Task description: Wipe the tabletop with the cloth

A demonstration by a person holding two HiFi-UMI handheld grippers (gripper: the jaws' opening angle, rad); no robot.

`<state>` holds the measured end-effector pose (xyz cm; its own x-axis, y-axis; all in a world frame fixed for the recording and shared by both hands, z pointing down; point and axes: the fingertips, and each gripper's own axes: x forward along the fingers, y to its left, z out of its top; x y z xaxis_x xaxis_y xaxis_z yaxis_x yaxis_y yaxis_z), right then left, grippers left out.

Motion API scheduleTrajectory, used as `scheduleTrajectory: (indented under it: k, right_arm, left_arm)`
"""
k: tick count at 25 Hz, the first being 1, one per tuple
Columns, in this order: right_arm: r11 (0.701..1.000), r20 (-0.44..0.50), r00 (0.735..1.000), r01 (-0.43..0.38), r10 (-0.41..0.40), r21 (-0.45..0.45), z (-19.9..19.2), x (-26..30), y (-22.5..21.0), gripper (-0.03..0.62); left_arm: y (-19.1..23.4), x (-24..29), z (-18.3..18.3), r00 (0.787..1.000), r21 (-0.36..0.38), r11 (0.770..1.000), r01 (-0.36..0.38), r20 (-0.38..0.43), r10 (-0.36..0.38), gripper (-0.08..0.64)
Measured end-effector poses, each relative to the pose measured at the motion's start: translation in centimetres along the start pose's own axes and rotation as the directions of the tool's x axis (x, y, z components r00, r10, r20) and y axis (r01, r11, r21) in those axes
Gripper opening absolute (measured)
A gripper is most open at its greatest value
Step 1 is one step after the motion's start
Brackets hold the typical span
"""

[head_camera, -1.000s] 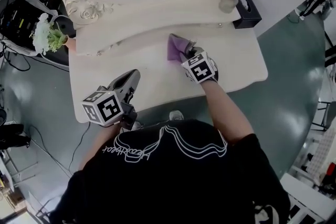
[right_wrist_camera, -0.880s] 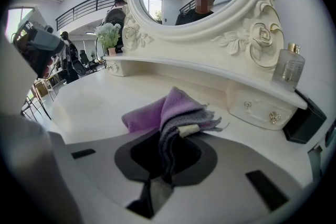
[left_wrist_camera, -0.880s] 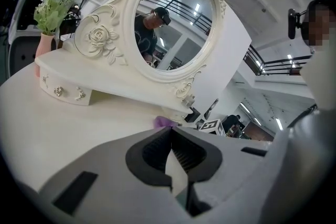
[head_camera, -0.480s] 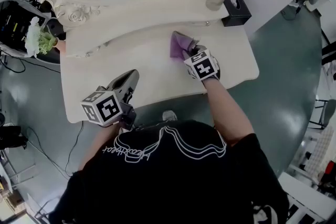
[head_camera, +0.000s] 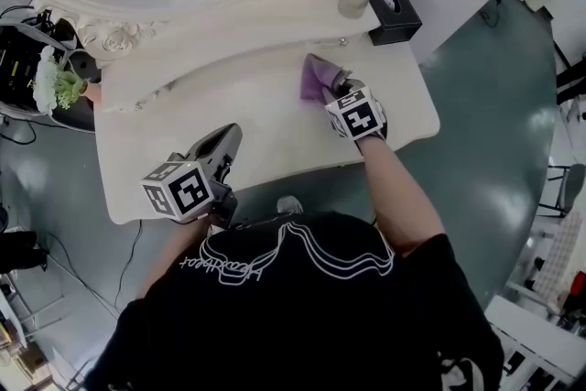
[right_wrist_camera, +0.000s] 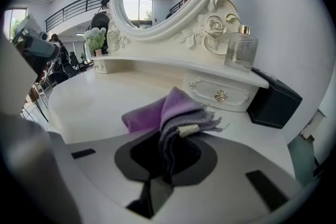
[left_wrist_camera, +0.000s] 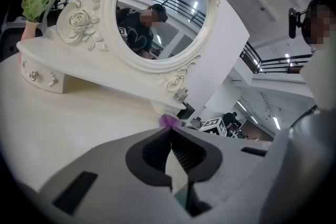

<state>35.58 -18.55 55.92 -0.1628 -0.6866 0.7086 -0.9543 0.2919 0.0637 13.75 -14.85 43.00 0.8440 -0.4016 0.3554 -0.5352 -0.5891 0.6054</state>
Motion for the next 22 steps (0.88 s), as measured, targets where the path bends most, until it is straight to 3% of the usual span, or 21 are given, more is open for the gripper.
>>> scheduleTrajectory:
  k: [22]
  right_arm:
    - [0.985,-0.005,0.989,0.145,-0.145,0.095,-4.5,-3.6,-9.8,0.049]
  left_arm:
    - [-2.3,5.1,-1.3,0.996,0.030,0.998,0.055,-0.067,-0.052,0.005]
